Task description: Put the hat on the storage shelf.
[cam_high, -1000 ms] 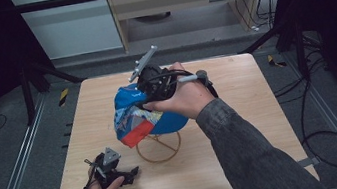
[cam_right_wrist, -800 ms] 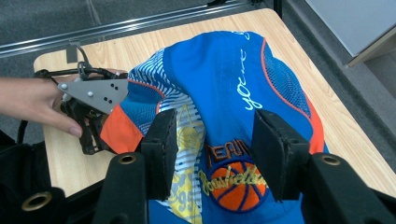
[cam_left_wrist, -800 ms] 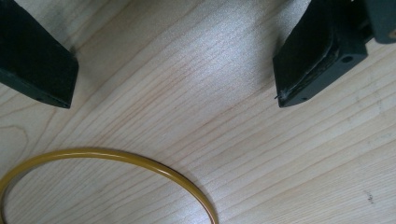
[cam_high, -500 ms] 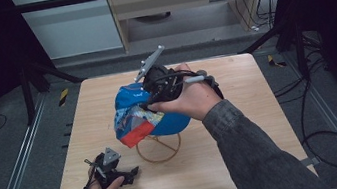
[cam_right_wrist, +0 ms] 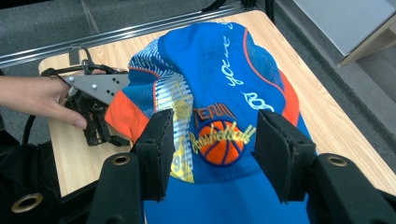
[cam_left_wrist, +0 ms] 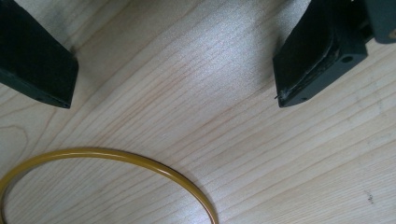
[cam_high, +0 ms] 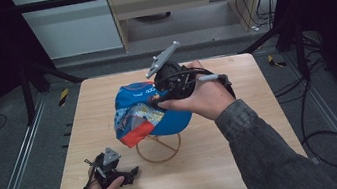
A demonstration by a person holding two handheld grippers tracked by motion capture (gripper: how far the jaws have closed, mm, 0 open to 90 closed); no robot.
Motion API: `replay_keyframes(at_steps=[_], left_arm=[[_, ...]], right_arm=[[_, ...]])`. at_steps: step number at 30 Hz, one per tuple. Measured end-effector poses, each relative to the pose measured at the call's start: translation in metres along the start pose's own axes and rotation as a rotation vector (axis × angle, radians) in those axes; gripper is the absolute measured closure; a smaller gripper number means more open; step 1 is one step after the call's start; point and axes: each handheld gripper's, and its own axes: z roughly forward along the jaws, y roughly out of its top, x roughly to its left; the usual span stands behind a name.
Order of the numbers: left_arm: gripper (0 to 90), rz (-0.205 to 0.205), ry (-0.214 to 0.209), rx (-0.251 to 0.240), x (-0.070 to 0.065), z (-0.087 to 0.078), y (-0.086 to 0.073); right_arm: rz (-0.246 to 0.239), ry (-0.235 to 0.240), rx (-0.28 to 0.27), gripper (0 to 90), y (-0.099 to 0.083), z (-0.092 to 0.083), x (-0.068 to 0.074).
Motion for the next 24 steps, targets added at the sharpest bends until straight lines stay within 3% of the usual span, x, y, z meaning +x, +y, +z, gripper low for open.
replay_keyframes(at_steps=[13, 24], left_arm=[[0.0, 0.0, 0.0, 0.0, 0.0, 0.0, 0.0], [0.0, 0.0, 0.0, 0.0, 0.0, 0.0, 0.0]], right_arm=[[0.048, -0.034, -0.015, 40.2, -0.024, -0.023, -0.012], [0.092, -0.097, -0.072, 15.2, -0.042, -0.046, -0.02]])
